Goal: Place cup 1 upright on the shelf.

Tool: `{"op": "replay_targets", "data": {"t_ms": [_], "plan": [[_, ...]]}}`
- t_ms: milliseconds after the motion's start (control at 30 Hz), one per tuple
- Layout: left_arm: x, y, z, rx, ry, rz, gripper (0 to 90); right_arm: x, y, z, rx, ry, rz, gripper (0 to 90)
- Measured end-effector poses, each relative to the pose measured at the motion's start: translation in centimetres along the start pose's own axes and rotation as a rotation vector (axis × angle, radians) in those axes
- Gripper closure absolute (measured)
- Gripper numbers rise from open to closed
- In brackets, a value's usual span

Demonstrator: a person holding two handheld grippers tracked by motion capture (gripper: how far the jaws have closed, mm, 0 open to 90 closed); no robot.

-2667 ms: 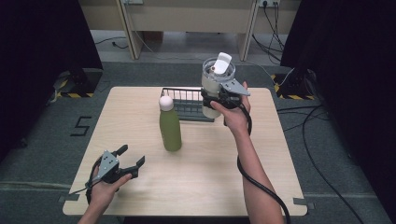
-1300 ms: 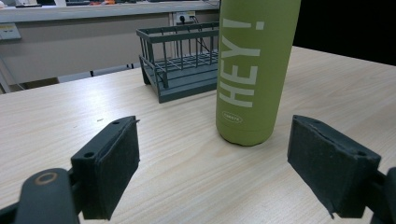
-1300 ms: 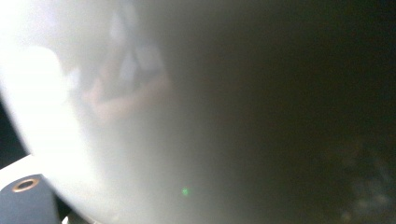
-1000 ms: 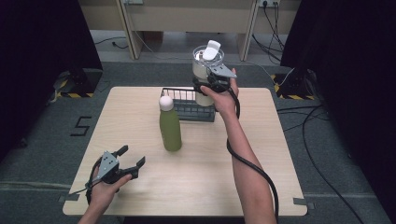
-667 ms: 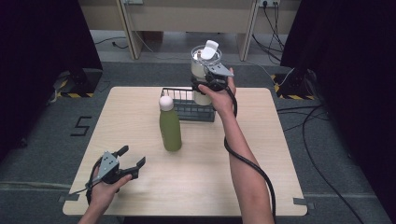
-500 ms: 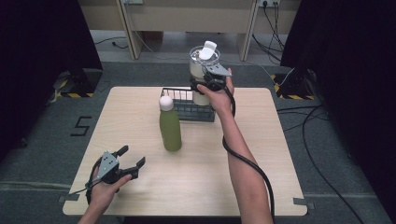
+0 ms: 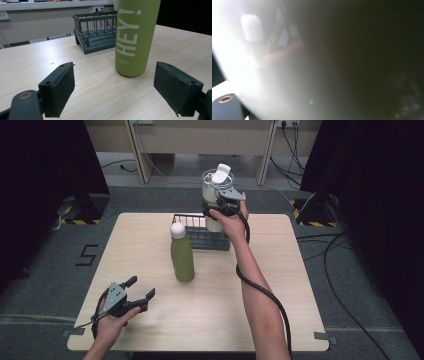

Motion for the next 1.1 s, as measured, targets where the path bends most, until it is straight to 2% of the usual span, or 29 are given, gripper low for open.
{"op": "replay_targets", "data": {"t_ms": [833, 1100], "plan": [[-0.04, -0.05, 0.07, -0.006, -0.002, -0.002, 16.9, 0.57, 0.46, 0.61, -0.024, -0.015, 0.017, 10.1], [-0.01, 0.05, 0.07, -0.005, -0.002, 0.002, 17.1, 0.74, 0.59, 0.63, -0.019, -0.016, 0.019, 10.1]]}}
Point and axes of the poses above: each handheld gripper's, and its own axes: x roughly forward along the jaws, z roughly out of its underside, y roughly to its right, the point moved 5 cm from there along x, roughly forward along the jaws
